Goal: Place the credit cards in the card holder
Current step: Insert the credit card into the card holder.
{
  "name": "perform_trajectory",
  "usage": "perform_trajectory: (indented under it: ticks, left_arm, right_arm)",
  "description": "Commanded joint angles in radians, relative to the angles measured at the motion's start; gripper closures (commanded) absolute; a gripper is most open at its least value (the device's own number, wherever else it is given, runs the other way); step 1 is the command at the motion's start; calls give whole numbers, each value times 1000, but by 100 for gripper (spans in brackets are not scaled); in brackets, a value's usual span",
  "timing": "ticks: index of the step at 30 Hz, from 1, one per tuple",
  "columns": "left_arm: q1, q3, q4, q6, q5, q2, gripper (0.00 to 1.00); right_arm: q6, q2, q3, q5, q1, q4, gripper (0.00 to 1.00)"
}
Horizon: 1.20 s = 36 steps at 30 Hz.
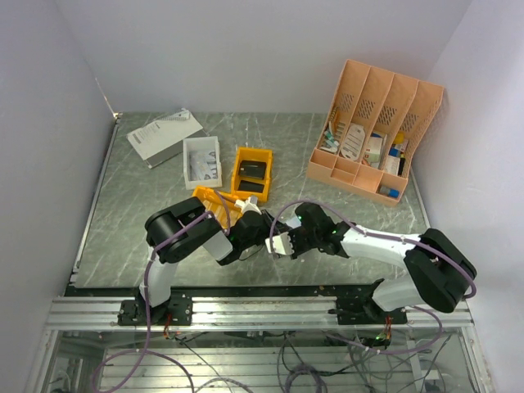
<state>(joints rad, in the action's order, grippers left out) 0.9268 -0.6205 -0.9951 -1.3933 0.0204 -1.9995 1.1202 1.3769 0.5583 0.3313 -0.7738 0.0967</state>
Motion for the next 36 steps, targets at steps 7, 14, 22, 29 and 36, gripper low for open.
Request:
perform_trajectory:
  ticks: [7, 14, 22, 29, 36]
  left_arm:
    - [-11, 34, 62, -21, -30, -24, 72]
    - [-14, 35, 71, -17, -33, -17, 71]
    - [-18, 25, 83, -9, -38, -4, 70]
    - [-20, 2, 164, 67, -33, 86, 66]
    - [-12, -43, 355, 231, 6, 258, 63]
  right_arm:
    - [-1, 33, -2, -84, 21, -18, 100]
    - [-10, 11, -3, -91, 84, -17, 100]
    - [-34, 17, 10, -109, 123, -20, 100]
    - [-79, -53, 68, 220, 220, 130, 95]
    - [-116, -86, 145, 348, 367, 265, 81]
